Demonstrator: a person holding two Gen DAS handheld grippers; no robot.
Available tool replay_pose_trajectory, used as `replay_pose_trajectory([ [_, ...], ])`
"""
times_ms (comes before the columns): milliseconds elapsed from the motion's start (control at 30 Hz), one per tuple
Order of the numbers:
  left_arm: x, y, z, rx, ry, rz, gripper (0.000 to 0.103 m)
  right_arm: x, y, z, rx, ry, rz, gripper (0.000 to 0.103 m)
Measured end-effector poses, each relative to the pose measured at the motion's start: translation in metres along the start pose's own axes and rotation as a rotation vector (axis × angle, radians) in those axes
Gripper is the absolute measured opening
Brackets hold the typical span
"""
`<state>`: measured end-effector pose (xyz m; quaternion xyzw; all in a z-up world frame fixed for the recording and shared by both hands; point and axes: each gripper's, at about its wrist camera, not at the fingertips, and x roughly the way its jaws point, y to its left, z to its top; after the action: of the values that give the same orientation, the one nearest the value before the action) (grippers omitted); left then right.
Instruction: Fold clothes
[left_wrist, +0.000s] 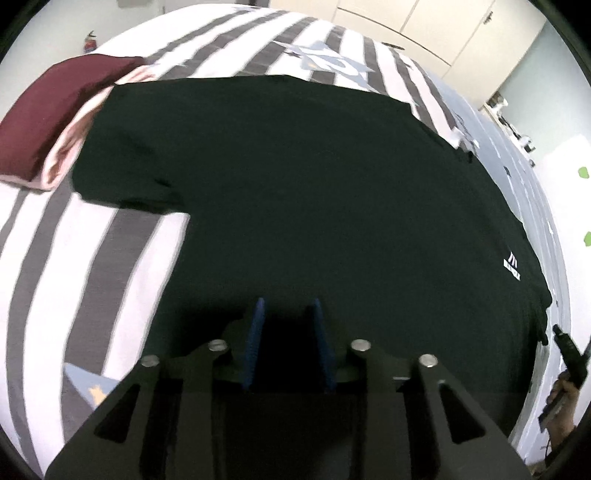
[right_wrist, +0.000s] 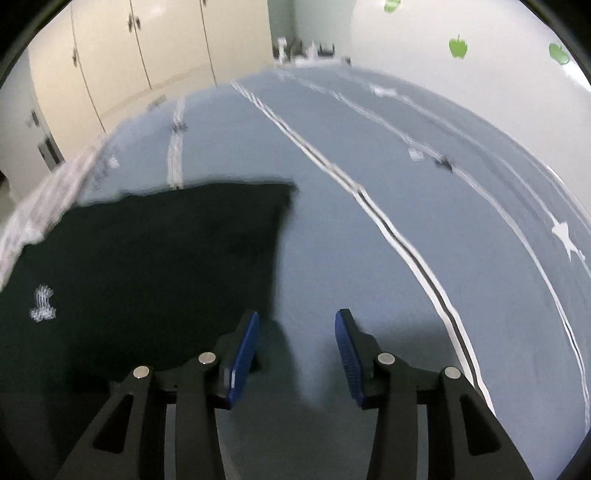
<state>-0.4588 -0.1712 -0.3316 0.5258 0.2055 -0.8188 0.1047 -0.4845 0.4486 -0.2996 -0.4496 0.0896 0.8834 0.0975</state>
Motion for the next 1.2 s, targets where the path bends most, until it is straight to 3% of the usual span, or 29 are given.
replay_pose_trajectory([
  [67,-0.002,0.009,-0.001,-0.024,0.004,0.009,0.03,-0.012,0.02,0.005,-0.008,-0.009,0.057,0.05],
  [233,-0.013,0.033,-0.002,-0.061,-0.014,0.024,0.031,-0.018,0.066,0.009,-0.073,-0.001,0.136,0.052],
  [367,-0.017,0.051,-0.001,-0.097,-0.023,0.033,0.031,-0.014,0.095,-0.001,-0.094,0.043,0.154,0.052],
  [533,-0.019,0.071,0.002,-0.133,-0.03,0.042,0.032,0.005,0.107,0.02,-0.116,0.057,0.14,0.052],
  [933,-0.002,0.053,0.003,-0.078,0.006,0.037,0.032,0.067,0.049,0.103,-0.028,0.029,-0.034,0.055],
  [1133,0.003,0.04,-0.001,-0.064,0.016,0.035,0.032,0.092,0.018,0.114,0.019,0.056,-0.087,0.055],
  [1200,0.002,0.038,-0.001,-0.062,0.016,0.033,0.032,0.101,0.005,0.108,0.077,0.087,-0.064,0.056],
])
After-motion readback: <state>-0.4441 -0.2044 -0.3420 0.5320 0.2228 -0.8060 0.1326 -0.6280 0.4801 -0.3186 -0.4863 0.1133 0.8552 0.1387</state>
